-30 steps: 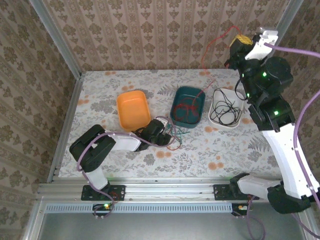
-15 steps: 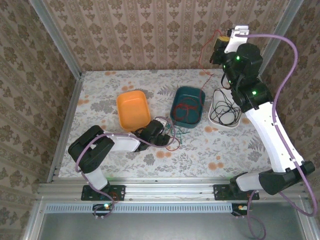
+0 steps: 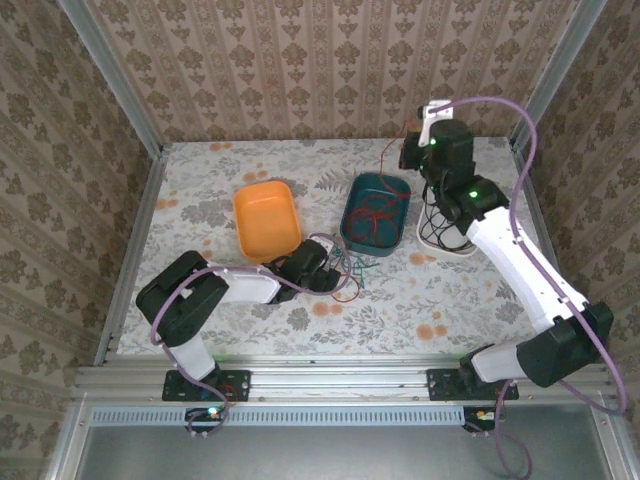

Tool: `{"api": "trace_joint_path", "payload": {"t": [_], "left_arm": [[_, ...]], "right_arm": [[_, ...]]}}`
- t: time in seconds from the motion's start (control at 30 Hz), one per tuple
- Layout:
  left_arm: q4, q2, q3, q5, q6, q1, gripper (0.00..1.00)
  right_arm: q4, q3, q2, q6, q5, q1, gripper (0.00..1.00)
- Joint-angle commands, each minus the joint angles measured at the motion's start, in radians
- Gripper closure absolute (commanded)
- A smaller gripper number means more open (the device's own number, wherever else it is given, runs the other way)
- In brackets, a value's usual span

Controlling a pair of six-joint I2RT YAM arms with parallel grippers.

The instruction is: Untangle the cables

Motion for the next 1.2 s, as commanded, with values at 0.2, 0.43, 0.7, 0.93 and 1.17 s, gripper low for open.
{"api": "trace_joint_path", "payload": {"t": [0.2,0.43,0.7,0.93,1.17], "left_arm": [[-0.076,-0.012,0.0,-0.012,-0.009,-0.005,0.17],[-0.089,-0.02,0.003,-0.012,-0.002,-0.006,0.17],[-0.11,-0.047,0.01,-0.016,0.01,-0.006,0.17],[-0.122,-0.08,0.018,-0.023,0.015,-0.005,0.17],[-0.117,-0.097,0.011,-0.033,0.008,-0.009,0.17]], "right_arm": [[-0.038,-0.165,0.12,0.152,-0.016,0.032,1.0],[-0.069,-0.157,0.255,0.188,-0.016,0.033,1.0],[-0.088,-0.088,0.44,0.231,-0.018,0.032,1.0],[-0.103,-0.055,0.464,0.271,-0.006,0.028,0.83],[-0.096,-0.082,0.356,0.267,0.065,0.028,0.47]]}}
